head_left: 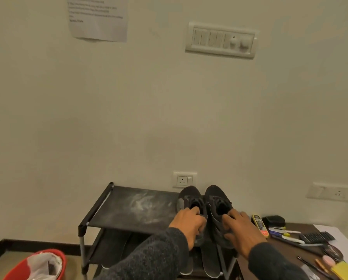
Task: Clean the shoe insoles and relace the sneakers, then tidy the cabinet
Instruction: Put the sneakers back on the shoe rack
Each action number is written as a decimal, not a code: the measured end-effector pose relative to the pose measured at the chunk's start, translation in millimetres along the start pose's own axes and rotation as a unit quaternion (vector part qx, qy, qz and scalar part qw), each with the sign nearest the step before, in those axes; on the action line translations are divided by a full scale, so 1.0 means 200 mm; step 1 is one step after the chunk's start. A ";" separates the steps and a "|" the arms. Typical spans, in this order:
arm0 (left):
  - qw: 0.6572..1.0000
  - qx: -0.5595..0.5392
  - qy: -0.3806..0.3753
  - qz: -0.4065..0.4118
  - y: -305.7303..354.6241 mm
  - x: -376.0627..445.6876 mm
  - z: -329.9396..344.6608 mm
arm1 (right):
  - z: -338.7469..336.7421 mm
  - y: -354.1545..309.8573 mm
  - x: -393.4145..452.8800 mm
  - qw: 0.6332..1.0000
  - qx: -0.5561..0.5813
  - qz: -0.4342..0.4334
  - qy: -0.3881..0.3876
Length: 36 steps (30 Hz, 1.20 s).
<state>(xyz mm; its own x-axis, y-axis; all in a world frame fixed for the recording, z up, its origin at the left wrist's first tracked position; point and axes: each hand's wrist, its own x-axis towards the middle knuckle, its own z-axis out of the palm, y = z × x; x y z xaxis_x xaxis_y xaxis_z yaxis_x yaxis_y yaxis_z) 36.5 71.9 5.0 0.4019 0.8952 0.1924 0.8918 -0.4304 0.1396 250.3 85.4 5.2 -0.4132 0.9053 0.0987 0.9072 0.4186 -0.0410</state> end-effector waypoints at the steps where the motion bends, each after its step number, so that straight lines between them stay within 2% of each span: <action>1: 1.000 0.004 -0.002 0.003 -0.01 0.01 0.01 | 0.01 0.01 0.02 1.000 0.003 0.000 0.000; 13: 1.000 0.003 -0.010 -0.030 -0.06 0.03 0.04 | 0.09 0.01 0.13 1.000 -0.012 -0.021 0.006; 19: 1.000 0.013 0.012 -0.007 -0.09 0.00 0.07 | 0.10 -0.02 0.17 0.998 -0.049 -0.019 -0.014; 28: 0.998 0.024 0.052 0.014 -0.11 -0.05 0.13 | 0.14 -0.01 0.11 0.998 -0.052 -0.019 0.002; 36: 1.000 0.002 0.031 0.005 -0.14 -0.01 0.12 | 0.14 -0.04 0.12 0.998 -0.057 -0.009 0.003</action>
<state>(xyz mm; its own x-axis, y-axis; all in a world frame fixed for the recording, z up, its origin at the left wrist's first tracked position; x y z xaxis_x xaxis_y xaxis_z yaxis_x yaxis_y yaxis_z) 15.8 83.9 -22.0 0.3970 0.8820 0.2539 0.8887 -0.4385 0.1339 230.3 105.7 -20.6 -0.4294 0.8971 0.1042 0.9029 0.4236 0.0735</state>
